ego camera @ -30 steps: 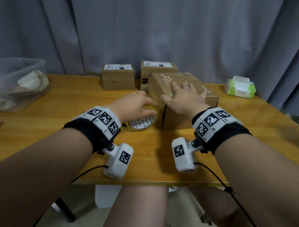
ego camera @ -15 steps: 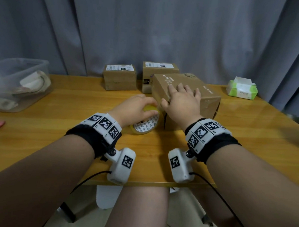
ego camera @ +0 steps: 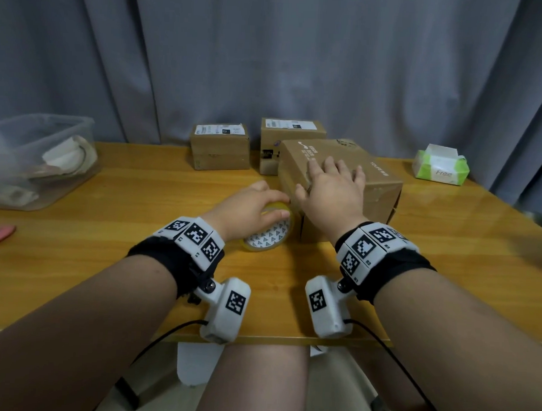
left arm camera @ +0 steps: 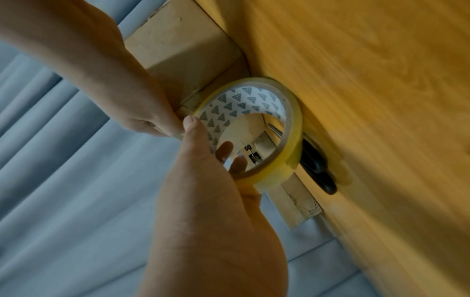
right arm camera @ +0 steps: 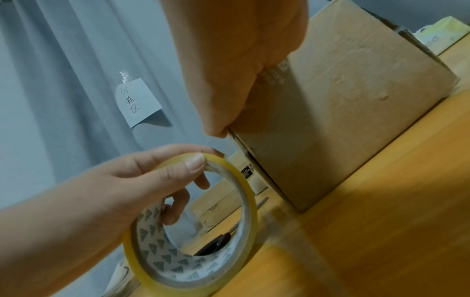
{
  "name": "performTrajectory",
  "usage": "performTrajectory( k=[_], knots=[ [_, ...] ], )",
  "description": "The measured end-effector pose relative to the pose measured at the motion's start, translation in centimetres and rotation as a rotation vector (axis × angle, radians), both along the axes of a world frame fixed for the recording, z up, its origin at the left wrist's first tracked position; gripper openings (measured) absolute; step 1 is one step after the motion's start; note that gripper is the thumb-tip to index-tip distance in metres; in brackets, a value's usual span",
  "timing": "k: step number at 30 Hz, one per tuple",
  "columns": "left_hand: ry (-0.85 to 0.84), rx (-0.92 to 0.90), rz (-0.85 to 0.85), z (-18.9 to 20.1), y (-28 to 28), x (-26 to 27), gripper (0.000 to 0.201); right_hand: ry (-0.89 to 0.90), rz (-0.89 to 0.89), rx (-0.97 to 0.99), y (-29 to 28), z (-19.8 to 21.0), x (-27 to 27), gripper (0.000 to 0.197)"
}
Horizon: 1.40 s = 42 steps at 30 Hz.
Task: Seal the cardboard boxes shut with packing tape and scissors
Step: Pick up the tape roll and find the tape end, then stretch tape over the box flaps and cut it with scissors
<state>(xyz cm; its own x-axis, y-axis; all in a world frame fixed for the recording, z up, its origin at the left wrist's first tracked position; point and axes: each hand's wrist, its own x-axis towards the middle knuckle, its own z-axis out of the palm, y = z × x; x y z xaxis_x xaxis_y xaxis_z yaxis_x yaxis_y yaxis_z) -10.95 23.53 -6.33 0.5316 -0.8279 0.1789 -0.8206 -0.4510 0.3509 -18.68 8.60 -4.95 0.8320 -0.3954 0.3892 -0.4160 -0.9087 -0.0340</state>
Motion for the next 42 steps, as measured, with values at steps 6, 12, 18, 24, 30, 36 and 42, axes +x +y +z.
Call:
performTrajectory(
  k=[6,12,18,24,30,36,42],
  knots=[
    [0.103,-0.136,-0.021,0.2,1.2,-0.2,0.055,-0.035,0.019,0.055,-0.1,-0.2,0.0,0.056],
    [0.210,-0.274,0.353,-0.2,3.6,3.9,0.030,-0.006,0.051,0.097,-0.4,0.3,-0.4,0.065],
    [0.116,0.259,0.336,-2.4,2.3,5.0,0.041,-0.015,0.044,0.102,-0.2,0.2,-0.3,0.066],
    [0.026,0.402,0.541,-1.0,2.9,5.6,0.041,-0.045,0.087,0.202,-0.8,0.4,-0.8,0.058],
    [0.292,-0.393,0.501,2.3,4.4,4.9,0.039,-0.444,0.330,0.673,-2.0,2.3,-2.4,0.038],
    [0.365,-0.730,0.151,5.7,-1.1,-1.3,0.028,-0.562,0.544,1.284,0.7,4.9,-2.6,0.011],
    [0.368,-0.652,-0.023,5.9,-3.0,-3.9,0.024,-0.586,0.323,1.320,0.8,6.1,-2.9,0.014]
  ],
)
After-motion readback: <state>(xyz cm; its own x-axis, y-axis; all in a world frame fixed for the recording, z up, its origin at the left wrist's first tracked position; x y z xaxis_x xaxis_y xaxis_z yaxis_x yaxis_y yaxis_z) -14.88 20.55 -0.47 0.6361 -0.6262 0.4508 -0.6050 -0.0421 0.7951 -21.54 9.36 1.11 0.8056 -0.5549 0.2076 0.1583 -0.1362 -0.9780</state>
